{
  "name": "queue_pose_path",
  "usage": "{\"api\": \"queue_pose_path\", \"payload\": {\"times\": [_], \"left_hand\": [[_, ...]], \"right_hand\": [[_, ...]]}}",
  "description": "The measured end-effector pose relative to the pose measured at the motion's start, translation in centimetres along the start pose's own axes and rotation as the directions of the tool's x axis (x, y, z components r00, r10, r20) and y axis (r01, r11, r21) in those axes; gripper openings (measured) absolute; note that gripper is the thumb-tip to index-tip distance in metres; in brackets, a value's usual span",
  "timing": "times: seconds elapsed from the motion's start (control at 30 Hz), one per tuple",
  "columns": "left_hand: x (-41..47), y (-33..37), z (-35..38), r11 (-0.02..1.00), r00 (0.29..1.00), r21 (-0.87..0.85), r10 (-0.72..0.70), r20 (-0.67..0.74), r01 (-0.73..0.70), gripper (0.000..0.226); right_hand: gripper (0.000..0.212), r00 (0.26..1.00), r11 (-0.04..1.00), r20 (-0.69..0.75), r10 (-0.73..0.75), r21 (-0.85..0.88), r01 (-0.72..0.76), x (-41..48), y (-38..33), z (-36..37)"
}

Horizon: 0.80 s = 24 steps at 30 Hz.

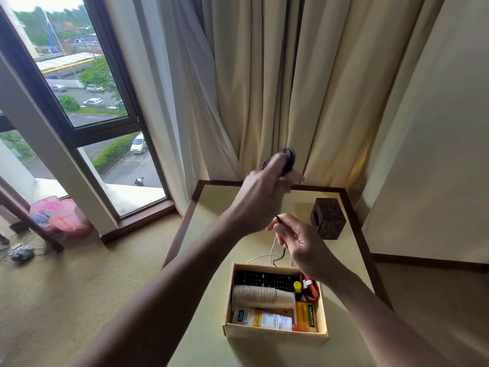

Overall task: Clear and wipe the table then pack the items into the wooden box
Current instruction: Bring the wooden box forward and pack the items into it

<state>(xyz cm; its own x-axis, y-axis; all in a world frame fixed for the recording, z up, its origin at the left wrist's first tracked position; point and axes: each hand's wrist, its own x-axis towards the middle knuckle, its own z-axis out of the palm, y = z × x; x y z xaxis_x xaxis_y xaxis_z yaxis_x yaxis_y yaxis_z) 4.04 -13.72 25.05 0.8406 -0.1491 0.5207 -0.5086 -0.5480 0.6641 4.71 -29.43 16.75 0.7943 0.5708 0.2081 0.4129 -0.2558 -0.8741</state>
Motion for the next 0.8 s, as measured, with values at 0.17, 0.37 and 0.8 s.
{"api": "queue_pose_path", "payload": {"times": [0.17, 0.37, 0.8], "left_hand": [[-1.2, -2.4, -0.4, 0.836, 0.917, 0.527, -0.078, 0.392, -0.154, 0.021], [-2.6, -5.1, -1.1, 0.848, 0.767, 0.484, -0.454, 0.454, 0.215, 0.027], [-7.4, -5.0, 0.2, -0.064, 0.829, -0.892, -0.344, 0.441, 0.448, 0.038]], "right_hand": [[0.021, 0.988, 0.999, -0.154, 0.017, 0.037, -0.011, 0.6, 1.2, -1.4], [0.015, 0.991, 0.979, -0.131, 0.031, -0.197, -0.057, 0.5, 6.1, -0.7], [0.019, 0.961, 0.987, -0.237, 0.145, 0.106, -0.123, 1.0, 6.0, 3.7]]}}
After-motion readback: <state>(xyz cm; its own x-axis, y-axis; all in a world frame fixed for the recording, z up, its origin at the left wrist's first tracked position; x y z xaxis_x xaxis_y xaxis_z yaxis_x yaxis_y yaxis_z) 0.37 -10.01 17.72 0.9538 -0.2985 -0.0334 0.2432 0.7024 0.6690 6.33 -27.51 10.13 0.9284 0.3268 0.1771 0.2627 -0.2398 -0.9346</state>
